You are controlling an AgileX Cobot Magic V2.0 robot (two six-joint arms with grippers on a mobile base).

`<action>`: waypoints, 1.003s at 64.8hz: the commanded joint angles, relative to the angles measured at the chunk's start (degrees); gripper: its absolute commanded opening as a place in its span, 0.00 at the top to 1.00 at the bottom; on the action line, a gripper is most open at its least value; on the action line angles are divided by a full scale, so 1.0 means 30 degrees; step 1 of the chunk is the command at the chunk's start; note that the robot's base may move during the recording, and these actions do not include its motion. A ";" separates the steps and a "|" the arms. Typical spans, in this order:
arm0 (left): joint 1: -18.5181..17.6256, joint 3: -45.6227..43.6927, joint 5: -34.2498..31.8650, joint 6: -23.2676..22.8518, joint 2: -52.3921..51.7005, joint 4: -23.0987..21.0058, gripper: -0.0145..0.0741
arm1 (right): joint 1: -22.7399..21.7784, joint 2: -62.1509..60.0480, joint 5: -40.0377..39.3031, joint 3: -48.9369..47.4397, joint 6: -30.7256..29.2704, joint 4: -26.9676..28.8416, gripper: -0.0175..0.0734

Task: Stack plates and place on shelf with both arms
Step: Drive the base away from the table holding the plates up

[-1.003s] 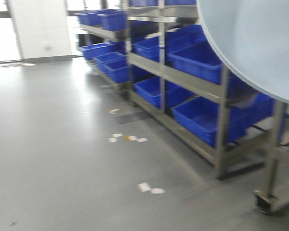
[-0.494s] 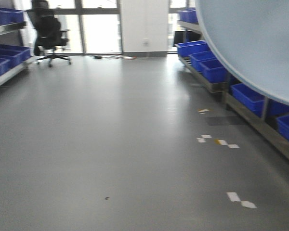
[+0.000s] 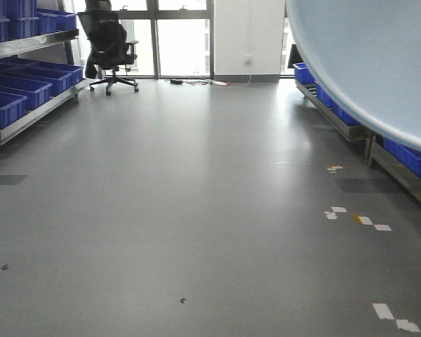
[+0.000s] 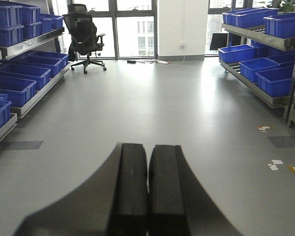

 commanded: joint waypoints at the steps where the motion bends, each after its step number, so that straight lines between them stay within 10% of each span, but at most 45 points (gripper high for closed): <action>1: 0.0040 -0.0672 -0.1475 -0.0070 0.0124 -0.0039 0.74 | -0.0053 0.0077 -0.1751 -0.0635 -0.0048 0.0079 0.75; 65: 0.0040 -0.0672 -0.1509 -0.0070 0.0124 -0.0039 0.74 | -0.0053 0.0077 -0.1751 -0.0635 -0.0048 0.0079 0.75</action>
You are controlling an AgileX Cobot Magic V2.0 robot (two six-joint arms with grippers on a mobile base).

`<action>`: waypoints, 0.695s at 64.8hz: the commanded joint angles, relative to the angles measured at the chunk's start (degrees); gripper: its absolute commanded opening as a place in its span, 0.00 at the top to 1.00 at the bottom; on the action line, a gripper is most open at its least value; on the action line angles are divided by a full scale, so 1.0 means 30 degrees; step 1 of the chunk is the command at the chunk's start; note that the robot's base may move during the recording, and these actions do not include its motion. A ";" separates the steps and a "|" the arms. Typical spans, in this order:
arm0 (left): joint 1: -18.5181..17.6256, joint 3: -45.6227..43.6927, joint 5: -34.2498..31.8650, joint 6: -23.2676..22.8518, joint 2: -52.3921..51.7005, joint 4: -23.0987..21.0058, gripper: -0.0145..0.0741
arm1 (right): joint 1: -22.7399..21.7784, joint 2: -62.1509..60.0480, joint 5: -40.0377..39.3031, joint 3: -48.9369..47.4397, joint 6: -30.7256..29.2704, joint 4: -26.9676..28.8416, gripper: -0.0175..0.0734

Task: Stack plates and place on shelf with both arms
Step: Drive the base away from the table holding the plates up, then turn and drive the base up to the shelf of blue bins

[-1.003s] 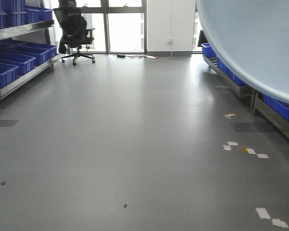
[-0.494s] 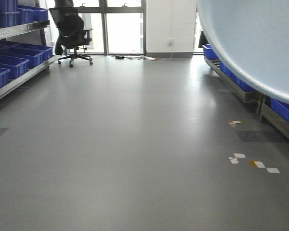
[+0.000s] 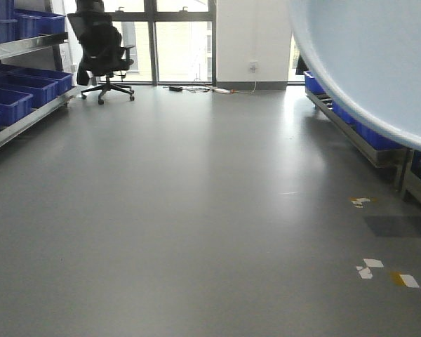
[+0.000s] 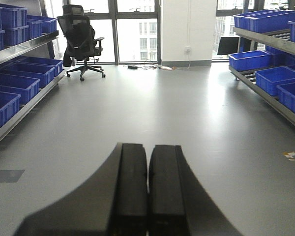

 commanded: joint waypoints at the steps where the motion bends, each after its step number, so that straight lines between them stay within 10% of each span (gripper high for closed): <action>1: 0.0040 -0.0672 -0.1509 -0.0070 0.0124 -0.0039 0.74 | -0.0053 0.0077 -0.1751 -0.0635 -0.0048 0.0079 0.75; 45: 0.0040 -0.0672 -0.1509 -0.0070 0.0124 -0.0039 0.74 | -0.0053 0.0077 -0.1751 -0.0635 -0.0048 0.0079 0.75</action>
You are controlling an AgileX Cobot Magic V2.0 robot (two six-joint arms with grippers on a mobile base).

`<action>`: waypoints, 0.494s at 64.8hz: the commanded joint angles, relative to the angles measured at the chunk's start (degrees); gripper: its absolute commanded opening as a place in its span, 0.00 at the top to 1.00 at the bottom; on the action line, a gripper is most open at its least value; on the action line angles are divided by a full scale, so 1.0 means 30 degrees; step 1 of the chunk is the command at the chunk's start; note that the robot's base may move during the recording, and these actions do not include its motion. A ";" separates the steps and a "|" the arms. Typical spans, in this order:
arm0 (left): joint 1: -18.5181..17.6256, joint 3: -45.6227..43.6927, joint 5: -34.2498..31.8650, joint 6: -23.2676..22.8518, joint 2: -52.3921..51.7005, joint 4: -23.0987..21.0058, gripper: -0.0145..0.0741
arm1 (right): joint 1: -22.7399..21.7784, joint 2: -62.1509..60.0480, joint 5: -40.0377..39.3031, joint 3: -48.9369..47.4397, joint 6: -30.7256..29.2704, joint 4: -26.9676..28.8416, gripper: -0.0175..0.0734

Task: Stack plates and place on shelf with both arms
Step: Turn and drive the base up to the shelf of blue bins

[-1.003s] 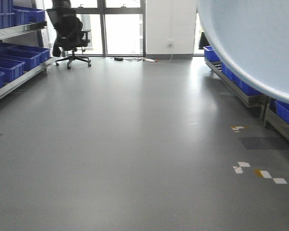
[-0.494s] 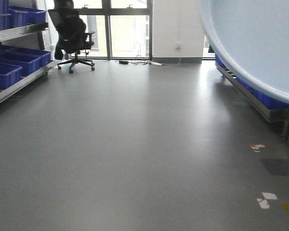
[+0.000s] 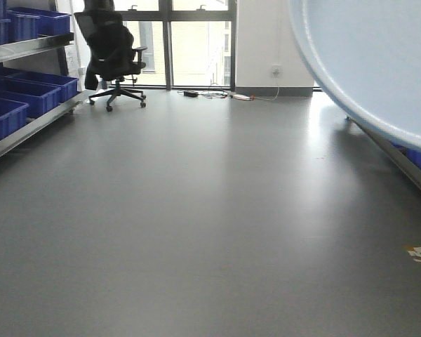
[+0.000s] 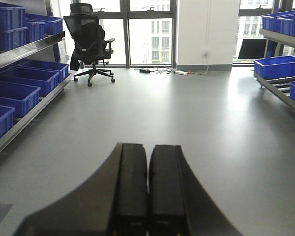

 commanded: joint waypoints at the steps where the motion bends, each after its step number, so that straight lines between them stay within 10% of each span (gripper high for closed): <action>1: 0.0040 -0.0672 -0.1509 -0.0070 0.0124 -0.0039 0.74 | -0.0053 0.0077 -0.1751 -0.0635 -0.0048 0.0079 0.75; 32: 0.0040 -0.0672 -0.1509 -0.0070 0.0124 -0.0039 0.74 | -0.0053 0.0077 -0.1751 -0.0635 -0.0048 0.0079 0.75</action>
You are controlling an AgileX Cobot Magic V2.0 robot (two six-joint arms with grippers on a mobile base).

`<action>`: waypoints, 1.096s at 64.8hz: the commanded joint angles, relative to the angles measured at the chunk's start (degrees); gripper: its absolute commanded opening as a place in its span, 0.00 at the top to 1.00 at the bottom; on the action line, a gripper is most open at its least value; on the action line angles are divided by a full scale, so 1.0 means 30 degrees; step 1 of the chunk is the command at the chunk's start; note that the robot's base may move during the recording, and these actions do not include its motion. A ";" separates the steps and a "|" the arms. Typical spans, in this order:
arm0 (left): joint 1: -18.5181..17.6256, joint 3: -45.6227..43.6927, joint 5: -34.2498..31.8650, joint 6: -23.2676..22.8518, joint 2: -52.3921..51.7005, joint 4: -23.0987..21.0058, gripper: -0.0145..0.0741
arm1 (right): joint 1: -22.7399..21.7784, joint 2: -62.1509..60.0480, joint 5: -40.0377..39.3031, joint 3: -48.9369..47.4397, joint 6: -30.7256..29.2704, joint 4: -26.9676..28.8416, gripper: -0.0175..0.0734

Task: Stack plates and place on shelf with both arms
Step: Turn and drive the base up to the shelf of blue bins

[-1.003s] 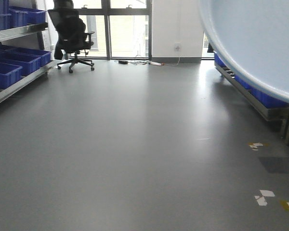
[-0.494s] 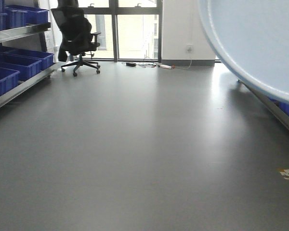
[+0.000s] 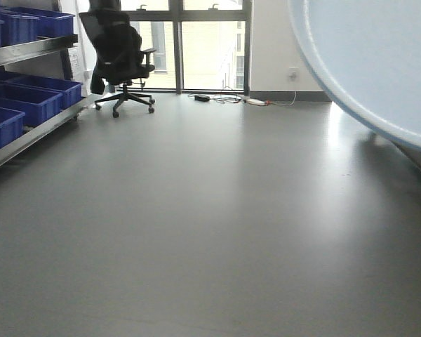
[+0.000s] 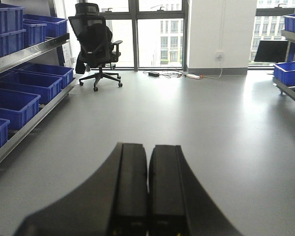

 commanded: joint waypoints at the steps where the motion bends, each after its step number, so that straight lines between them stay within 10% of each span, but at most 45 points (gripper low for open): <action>1: 0.0040 -0.0672 -0.1509 -0.0070 0.0124 -0.0039 0.74 | -0.0053 0.0077 -0.1751 -0.0635 -0.0048 0.0079 0.75; 71: 0.0040 -0.0672 -0.1509 -0.0070 0.0124 -0.0039 0.74 | -0.0053 0.0077 -0.1751 -0.0635 -0.0048 0.0079 0.75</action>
